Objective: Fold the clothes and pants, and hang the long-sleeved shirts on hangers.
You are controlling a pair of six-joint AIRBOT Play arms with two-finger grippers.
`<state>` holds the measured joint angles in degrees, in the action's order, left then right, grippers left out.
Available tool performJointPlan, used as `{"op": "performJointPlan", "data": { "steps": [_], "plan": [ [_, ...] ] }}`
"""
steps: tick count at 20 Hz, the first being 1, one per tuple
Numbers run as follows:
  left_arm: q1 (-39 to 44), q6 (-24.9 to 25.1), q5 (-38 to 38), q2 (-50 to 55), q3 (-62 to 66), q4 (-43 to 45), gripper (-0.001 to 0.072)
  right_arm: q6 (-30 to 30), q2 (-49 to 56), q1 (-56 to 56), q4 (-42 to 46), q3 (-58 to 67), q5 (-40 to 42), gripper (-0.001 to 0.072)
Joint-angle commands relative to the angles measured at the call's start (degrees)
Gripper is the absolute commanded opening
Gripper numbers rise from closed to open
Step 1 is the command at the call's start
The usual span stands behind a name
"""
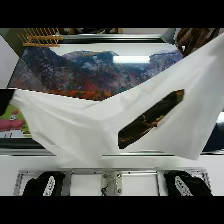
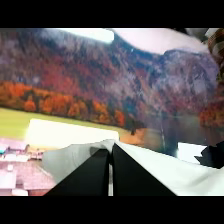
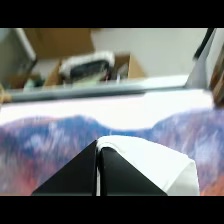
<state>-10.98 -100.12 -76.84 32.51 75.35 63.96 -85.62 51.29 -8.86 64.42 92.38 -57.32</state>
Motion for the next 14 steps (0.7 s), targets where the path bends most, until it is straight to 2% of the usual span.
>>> {"op": "performJointPlan", "data": {
  "steps": [1, 3, 5, 7, 8, 9, 10, 11, 12, 13, 14],
  "plan": [
    [0.42, 0.13, 9.38, 10.36, -10.01, 1.03, 0.0005, -0.02, 14.14, 7.15, 1.99, 0.15, -0.81, 0.0011],
    [0.39, 2.51, 21.57, 20.41, -12.74, 0.09, 0.0005, -0.13, 24.00, 11.34, 6.01, 0.39, 7.43, 0.0011],
    [0.37, 5.44, 30.69, 31.58, -11.41, -2.54, 0.0005, -3.13, 32.70, 13.03, 6.27, 1.62, 15.96, 0.0011],
    [0.07, 5.68, 32.02, 42.75, -5.70, -2.89, 0.0005, -6.97, 39.21, 13.68, 4.85, 3.63, 22.43, 0.0013],
    [0.02, 5.73, 31.08, 47.63, -2.01, -4.24, 0.0031, -8.15, 41.05, 13.64, 3.28, 4.33, 24.87, 0.0023],
    [0.07, 5.75, 29.59, 51.95, 2.25, -4.17, 0.0369, -8.28, 42.23, 13.57, 1.42, 4.66, 27.67, 0.0154],
    [0.04, 5.68, 28.37, 55.12, 6.10, -4.17, 0.0713, -8.26, 42.60, 13.53, 0.28, 4.68, 29.75, 0.0403],
    [0.04, 5.62, 27.32, 57.13, 9.20, -4.17, 0.0687, -7.89, 42.45, 13.22, 0.31, 4.87, 30.34, 0.0605],
    [-0.22, 5.66, 26.10, 58.25, 11.87, -4.02, 0.0672, -7.15, 41.72, 12.85, 0.42, 4.96, 30.08, 0.0608],
    [-0.87, 6.14, 24.65, 58.40, 13.64, -4.00, 0.0672, -7.21, 40.70, 12.33, 0.44, 4.94, 29.38, 0.0556],
    [-1.95, 8.59, 22.29, 58.03, 15.19, -3.91, 0.0672, -7.19, 38.99, 11.26, 0.46, 4.90, 28.06, 0.0442]
  ]
}}
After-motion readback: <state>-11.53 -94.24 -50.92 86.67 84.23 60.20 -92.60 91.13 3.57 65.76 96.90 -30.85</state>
